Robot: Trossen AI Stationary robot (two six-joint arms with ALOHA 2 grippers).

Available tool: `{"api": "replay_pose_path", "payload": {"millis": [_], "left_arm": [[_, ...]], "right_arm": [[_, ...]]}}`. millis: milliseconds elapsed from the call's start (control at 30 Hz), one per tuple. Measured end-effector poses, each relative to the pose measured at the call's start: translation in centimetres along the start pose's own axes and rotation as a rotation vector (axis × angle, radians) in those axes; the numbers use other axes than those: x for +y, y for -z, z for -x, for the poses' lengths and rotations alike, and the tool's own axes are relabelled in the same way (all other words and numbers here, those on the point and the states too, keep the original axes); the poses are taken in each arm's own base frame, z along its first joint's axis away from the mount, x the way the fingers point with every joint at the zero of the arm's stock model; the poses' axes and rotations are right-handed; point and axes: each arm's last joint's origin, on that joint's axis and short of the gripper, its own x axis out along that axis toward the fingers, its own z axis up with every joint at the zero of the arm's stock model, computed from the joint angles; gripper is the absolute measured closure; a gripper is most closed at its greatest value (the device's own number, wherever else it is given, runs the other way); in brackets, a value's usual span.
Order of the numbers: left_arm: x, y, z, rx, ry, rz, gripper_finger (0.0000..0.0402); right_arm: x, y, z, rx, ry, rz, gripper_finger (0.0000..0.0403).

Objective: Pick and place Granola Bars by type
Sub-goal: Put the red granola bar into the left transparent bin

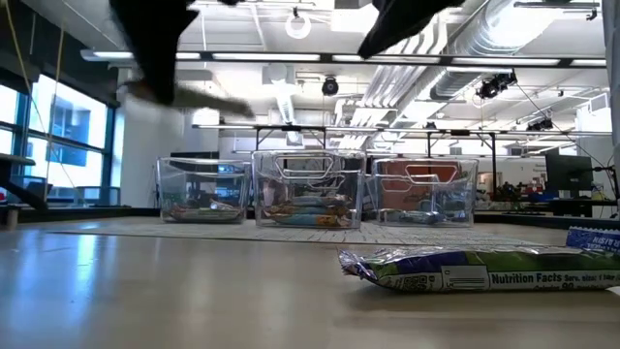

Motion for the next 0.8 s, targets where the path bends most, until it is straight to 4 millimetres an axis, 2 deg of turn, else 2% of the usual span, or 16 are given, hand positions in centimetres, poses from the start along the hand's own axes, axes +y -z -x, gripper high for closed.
{"api": "replay_pose_path", "payload": {"millis": [133, 300, 533, 700, 800], "left_arm": [[5.9, -2.7, 1.3, -0.038, -0.099, 0.094, 0.0303], [13.1, -6.7, 1.1, -0.081, -0.118, 0.223, 0.0303], [22.2, -11.1, -3.4, 0.009, -0.246, 0.478, 0.0303], [26.0, -12.4, -8.8, 0.035, -0.199, 0.668, 0.0303], [27.2, -11.9, -12.2, 0.079, -0.127, 0.694, 0.0303]], "right_arm": [[-0.3, -0.2, 0.9, -0.018, 0.004, -0.005, 0.0215], [-0.3, -0.1, 1.0, -0.016, 0.007, -0.002, 0.0215], [-0.2, 0.4, 0.4, 0.007, 0.022, -0.008, 0.0215], [-0.1, 1.9, -0.5, 0.042, 0.026, -0.008, 0.0215], [-0.1, 2.5, -0.9, 0.054, 0.038, -0.024, 0.0215]]}}
